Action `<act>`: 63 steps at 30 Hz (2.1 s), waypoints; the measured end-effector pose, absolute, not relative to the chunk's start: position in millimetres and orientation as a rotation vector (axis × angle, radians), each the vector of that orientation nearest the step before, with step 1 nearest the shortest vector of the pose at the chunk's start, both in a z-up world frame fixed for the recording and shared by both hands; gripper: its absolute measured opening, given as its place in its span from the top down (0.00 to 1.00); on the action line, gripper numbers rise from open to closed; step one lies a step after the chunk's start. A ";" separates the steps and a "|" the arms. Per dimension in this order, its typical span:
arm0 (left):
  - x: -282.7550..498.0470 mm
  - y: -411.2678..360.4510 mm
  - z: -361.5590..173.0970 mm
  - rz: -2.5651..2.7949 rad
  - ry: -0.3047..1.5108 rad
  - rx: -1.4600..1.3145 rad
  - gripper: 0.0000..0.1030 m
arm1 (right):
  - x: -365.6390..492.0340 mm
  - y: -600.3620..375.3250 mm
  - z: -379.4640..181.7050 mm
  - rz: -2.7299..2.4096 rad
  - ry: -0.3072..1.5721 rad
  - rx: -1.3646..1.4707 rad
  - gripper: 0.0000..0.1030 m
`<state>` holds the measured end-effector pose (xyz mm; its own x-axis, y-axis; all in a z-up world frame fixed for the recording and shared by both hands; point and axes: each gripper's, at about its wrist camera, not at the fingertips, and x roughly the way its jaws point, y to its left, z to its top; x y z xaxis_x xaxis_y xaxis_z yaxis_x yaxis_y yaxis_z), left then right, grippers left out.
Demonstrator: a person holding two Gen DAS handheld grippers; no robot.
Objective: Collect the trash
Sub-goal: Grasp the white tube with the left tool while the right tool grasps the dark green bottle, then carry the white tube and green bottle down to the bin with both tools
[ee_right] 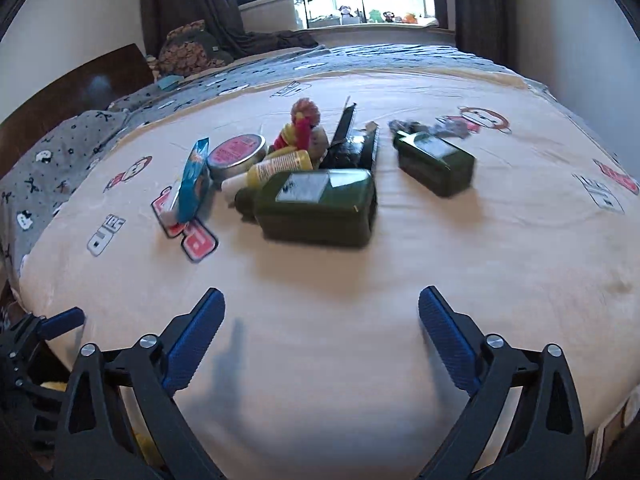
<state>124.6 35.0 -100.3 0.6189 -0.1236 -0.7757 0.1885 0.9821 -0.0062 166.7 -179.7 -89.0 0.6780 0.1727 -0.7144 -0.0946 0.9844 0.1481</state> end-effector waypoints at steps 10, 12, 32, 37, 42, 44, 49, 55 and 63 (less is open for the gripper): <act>170.1 37.0 -99.3 -0.166 0.882 0.067 0.14 | 225.5 -165.8 -101.6 0.164 0.868 0.026 0.04; 178.7 37.2 -100.5 -0.167 0.887 0.062 0.14 | 231.1 -163.6 -102.5 0.176 0.871 0.009 0.04; 267.5 30.7 -103.5 -0.076 0.893 0.023 0.36 | 181.5 -188.2 -97.7 0.205 0.808 0.079 0.13; 276.0 23.3 -103.4 -0.083 0.888 0.043 0.67 | 171.7 -195.1 -98.2 0.193 0.807 0.083 0.13; 263.6 22.7 -101.0 -0.099 0.889 0.048 0.82 | 156.7 -201.5 -95.9 0.189 0.796 0.100 0.13; 249.1 22.6 -100.8 -0.109 0.882 0.058 0.83 | 146.7 -203.4 -94.4 0.189 0.789 0.097 0.13; 207.2 20.2 -99.7 -0.147 0.867 0.083 0.83 | 123.9 -205.7 -93.3 0.191 0.782 0.078 0.13; 143.2 17.2 -92.8 -0.217 0.846 0.072 0.83 | 86.3 -208.0 -90.9 0.198 0.774 0.065 0.13; 60.1 8.8 -83.8 -0.321 0.816 0.061 0.83 | 33.0 -207.1 -89.0 0.215 0.771 0.033 0.13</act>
<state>60.1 8.8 -83.8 0.6395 -0.2583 -0.7241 0.3047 0.9499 -0.0697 33.0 -207.1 -89.0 0.6962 0.2048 -0.6880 -0.1806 0.9776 0.1082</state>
